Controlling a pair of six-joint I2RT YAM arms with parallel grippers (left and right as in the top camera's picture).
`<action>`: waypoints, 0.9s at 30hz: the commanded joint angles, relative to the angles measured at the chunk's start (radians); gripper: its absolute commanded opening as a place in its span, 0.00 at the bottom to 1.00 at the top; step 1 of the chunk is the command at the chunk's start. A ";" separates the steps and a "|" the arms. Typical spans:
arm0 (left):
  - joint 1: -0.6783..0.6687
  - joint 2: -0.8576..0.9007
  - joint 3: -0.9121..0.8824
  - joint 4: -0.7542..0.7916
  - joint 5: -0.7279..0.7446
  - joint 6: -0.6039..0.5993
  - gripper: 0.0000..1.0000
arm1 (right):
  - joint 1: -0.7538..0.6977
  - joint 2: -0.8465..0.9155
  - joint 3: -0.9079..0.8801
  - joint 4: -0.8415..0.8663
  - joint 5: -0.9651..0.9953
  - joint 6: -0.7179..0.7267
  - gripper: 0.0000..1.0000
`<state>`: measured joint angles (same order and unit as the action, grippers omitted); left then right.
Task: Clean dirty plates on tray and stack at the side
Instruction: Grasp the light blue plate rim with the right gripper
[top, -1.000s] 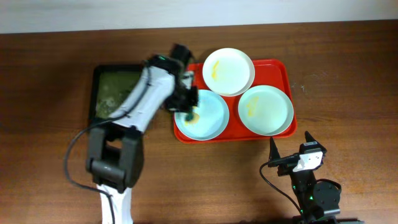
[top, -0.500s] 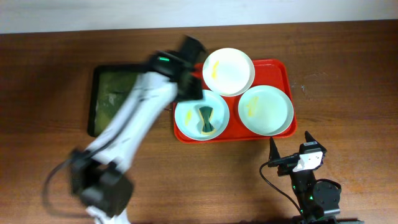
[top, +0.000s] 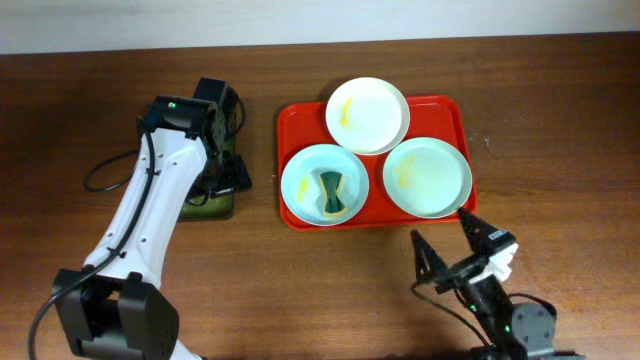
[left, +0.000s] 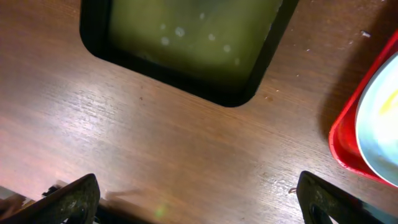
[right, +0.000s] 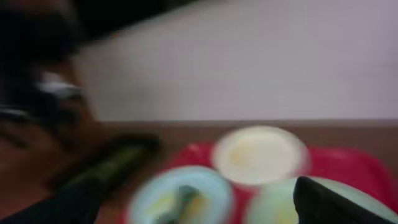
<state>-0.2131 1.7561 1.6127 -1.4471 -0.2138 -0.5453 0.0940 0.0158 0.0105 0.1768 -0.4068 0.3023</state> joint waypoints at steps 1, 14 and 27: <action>0.000 0.002 -0.005 -0.001 0.000 0.013 0.99 | 0.000 -0.009 -0.004 0.389 -0.175 0.225 0.98; 0.000 0.002 -0.005 -0.008 0.015 0.013 0.99 | 0.055 1.437 1.332 -0.869 -0.236 -0.093 0.42; -0.017 0.002 -0.019 0.150 0.301 0.099 1.00 | 0.187 1.954 1.325 -0.763 0.116 -0.132 0.44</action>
<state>-0.2142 1.7569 1.6016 -1.3254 0.0257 -0.4717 0.2733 1.9354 1.3331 -0.6029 -0.3115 0.1955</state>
